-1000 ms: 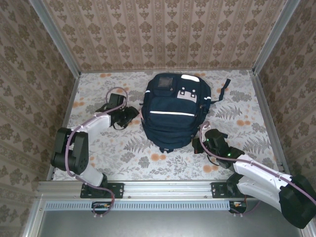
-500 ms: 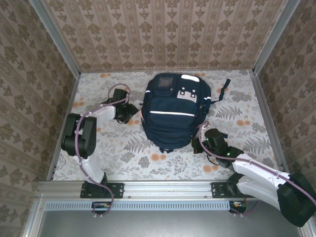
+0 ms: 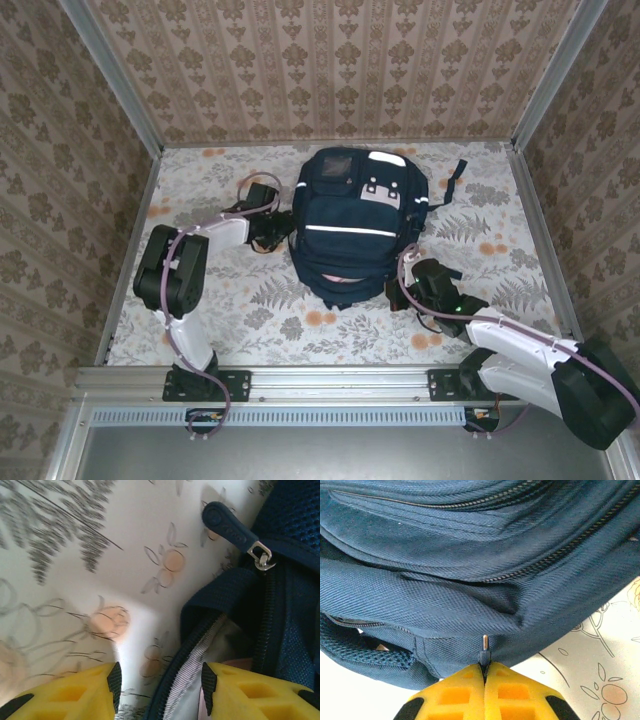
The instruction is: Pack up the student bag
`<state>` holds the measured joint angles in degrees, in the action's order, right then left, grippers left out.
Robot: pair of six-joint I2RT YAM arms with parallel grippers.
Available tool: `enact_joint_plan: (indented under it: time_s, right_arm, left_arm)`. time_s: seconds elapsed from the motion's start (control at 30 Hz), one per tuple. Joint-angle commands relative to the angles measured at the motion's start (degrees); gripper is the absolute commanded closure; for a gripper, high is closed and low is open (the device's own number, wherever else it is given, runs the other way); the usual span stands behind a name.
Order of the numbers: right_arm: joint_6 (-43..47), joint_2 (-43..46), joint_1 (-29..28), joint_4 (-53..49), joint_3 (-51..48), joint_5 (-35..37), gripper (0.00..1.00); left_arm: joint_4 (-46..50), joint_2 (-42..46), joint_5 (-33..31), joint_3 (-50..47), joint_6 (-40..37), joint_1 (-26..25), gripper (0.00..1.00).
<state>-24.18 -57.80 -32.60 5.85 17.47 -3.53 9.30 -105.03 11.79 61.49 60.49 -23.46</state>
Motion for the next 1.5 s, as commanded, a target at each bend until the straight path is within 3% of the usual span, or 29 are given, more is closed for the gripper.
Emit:
enact_joint_plan:
  time_s: [0.0, 0.23, 0.53, 0.67, 0.77, 0.97, 1.47]
  right_arm:
    - [1.4, -1.1, 0.2, 0.5, 2.3, -4.5, 1.0]
    - [3.0, -3.3, -0.2, -1.9, 3.8, -9.7, 1.0]
    - [3.6, -1.7, -0.2, -2.3, 3.8, -12.3, 1.0]
    - [3.1, -2.4, -0.5, -2.3, 3.8, -14.5, 1.0]
    - [3.2, -2.1, -1.1, -2.3, 3.3, -15.5, 1.0]
    - [3.2, -1.7, -2.3, -2.1, 2.9, -15.8, 1.0]
    - [5.8, -3.5, -9.9, -2.9, 5.5, -18.4, 1.0]
  left_arm:
    - [-4.0, -0.6, 5.5, -1.9, 2.8, -2.3, 0.49]
    - [-4.7, 1.1, 5.9, -5.1, 4.2, -1.8, 0.51]
    - [5.8, 12.8, 3.1, -10.7, 3.4, -1.4, 0.49]
    - [3.7, 15.1, 4.3, -15.5, 6.1, -4.1, 0.5]
    - [0.0, 14.4, 5.2, -18.2, 8.7, -6.9, 0.56]
    - [-2.5, 13.5, 5.9, -19.7, 10.6, -8.4, 0.8]
    - [-6.1, 12.2, 5.4, -21.2, 12.5, -8.4, 0.87]
